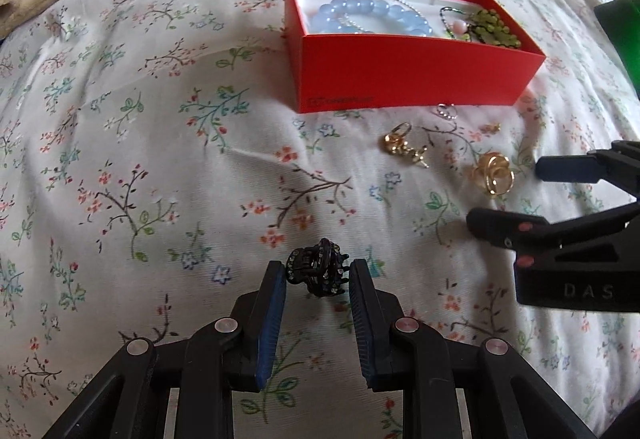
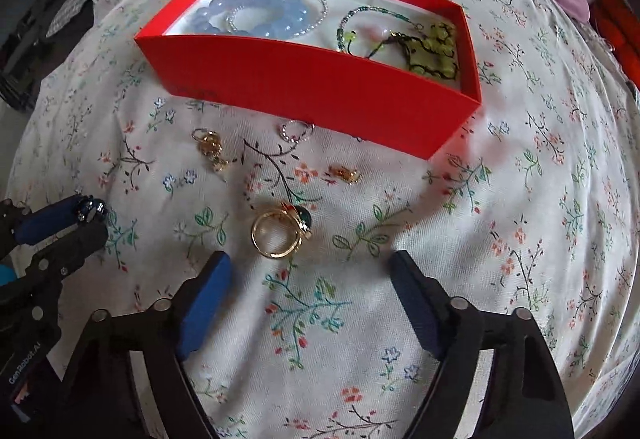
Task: Organize jewelry
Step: 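Grasp the gold ring with the right tool while the left tool holds the clip, then carry the black clip to the red box with the left tool while the right tool carries the ring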
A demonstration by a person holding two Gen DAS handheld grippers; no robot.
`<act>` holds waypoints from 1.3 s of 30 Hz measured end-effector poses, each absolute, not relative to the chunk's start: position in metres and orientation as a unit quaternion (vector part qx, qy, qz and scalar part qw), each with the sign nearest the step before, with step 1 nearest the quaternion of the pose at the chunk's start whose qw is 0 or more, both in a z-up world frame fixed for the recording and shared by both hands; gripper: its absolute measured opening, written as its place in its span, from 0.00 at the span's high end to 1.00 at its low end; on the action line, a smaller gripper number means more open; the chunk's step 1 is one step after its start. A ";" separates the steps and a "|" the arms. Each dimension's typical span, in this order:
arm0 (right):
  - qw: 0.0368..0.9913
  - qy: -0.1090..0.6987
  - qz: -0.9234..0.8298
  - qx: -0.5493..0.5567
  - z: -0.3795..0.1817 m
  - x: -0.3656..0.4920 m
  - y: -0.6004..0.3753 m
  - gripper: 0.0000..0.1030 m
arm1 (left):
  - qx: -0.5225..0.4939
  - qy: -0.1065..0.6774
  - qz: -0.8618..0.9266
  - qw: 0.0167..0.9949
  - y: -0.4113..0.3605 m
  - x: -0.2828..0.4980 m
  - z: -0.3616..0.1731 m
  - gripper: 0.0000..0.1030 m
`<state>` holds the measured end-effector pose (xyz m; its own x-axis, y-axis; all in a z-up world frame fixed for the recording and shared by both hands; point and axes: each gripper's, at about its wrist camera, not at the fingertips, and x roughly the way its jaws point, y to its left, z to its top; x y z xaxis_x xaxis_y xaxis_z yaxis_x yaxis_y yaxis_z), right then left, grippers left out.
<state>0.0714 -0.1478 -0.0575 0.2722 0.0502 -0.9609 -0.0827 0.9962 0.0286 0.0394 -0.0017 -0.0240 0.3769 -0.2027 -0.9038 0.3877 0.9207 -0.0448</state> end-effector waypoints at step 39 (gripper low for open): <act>0.824 0.563 0.048 0.040 -0.009 0.061 -0.172 0.70 | 0.058 0.503 -0.184 0.843 -0.006 0.046 0.002 0.74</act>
